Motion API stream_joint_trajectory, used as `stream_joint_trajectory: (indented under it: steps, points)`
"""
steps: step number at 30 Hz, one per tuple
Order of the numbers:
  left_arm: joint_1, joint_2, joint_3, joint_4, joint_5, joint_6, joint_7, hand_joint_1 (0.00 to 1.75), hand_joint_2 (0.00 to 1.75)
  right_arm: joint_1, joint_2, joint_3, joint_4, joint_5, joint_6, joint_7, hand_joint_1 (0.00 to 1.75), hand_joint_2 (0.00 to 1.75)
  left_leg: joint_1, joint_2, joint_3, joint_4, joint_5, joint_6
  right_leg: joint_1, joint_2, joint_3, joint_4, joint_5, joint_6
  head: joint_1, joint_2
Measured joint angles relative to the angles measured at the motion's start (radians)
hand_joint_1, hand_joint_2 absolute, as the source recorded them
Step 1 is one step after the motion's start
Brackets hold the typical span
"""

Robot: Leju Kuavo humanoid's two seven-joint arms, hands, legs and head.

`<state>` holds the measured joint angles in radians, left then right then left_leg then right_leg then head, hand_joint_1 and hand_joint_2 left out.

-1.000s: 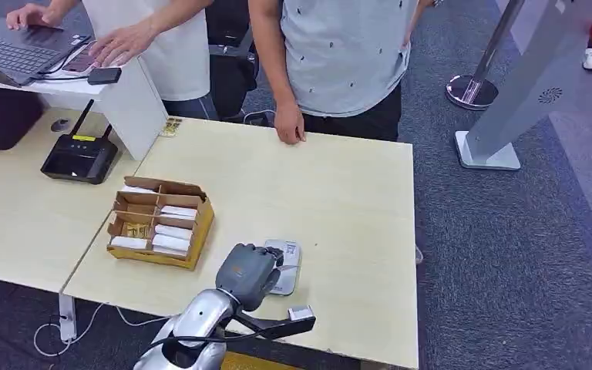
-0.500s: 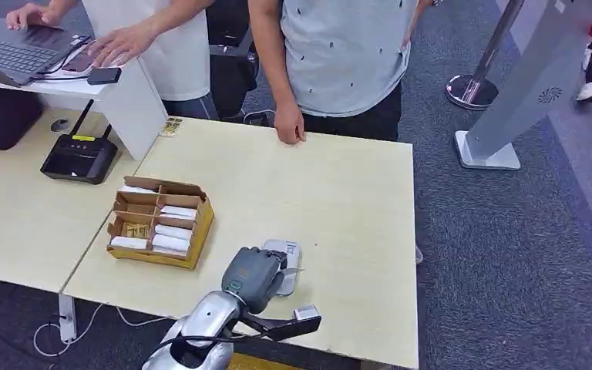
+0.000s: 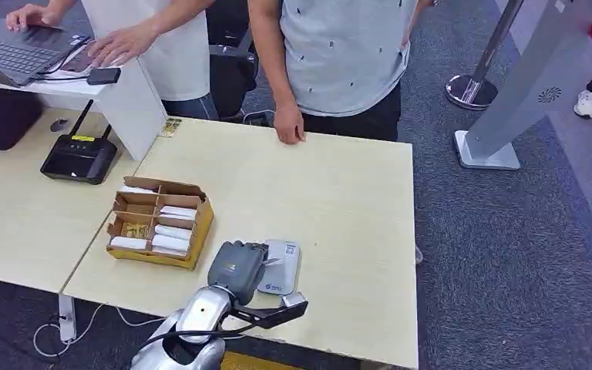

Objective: Pass the card to the sensor for recognition and then transmit it.

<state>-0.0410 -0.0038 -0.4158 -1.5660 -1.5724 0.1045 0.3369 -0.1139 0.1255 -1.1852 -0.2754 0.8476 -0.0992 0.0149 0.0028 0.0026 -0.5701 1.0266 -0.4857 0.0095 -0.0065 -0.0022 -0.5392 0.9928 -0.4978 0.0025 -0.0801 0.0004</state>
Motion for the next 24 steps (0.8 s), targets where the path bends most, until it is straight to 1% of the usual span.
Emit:
stream_joint_trajectory:
  steps: [2,3,6,11,18,20,24]
  points:
    - [0.001,0.014,0.0,-0.011,0.0,-0.009,0.006,1.75,1.75,0.0,0.0,0.0,0.0,0.0,-0.001,0.0,0.0,0.0,0.0,0.0,0.0,0.0,0.0,0.0,0.0,0.0,0.0,0.0,0.0,0.0,0.0,0.0]
    - [0.002,0.02,0.0,-0.014,0.0,-0.012,-0.003,1.75,1.75,0.0,0.0,0.0,0.0,0.0,0.0,0.0,0.0,0.0,0.0,0.0,0.0,0.0,0.0,0.0,0.0,0.0,0.0,0.0,0.0,0.0,0.0,0.0]
    - [0.004,0.024,0.001,-0.016,0.0,-0.009,-0.039,1.75,1.75,0.0,0.0,0.0,0.0,0.001,0.001,-0.002,0.0,0.0,0.0,0.0,0.0,0.0,0.0,0.0,0.0,0.0,0.0,0.0,0.0,0.0,0.0,0.0]
    - [0.002,0.024,0.003,-0.019,0.0,0.008,-0.055,1.75,1.75,0.0,0.0,0.0,0.0,0.003,0.001,-0.003,0.0,0.0,0.0,0.0,0.0,0.0,0.0,0.0,0.0,0.0,0.0,0.0,0.0,0.0,0.0,0.0]
    - [-0.025,0.031,0.045,-0.052,0.0,0.008,-0.054,1.75,1.75,0.0,0.0,0.0,0.0,0.01,0.004,-0.003,0.0,0.0,0.0,0.0,0.0,0.0,0.0,0.0,0.0,0.0,0.0,0.0,0.0,0.0,0.0,0.0]
    - [-0.034,0.039,0.057,-0.06,0.0,0.008,-0.045,1.75,1.75,-0.001,0.0,0.0,0.0,0.01,0.006,-0.003,0.0,0.0,0.0,0.0,0.0,0.0,0.0,0.0,0.0,0.0,0.0,0.0,0.0,0.0,0.0,0.0]
    - [-0.059,0.054,0.095,-0.08,0.0,0.006,-0.049,1.75,1.75,0.0,0.0,0.0,0.0,0.011,0.009,-0.006,0.0,0.0,0.0,0.0,0.0,0.0,0.0,0.0,0.0,0.0,0.0,0.0,0.0,0.0,0.0,0.0]
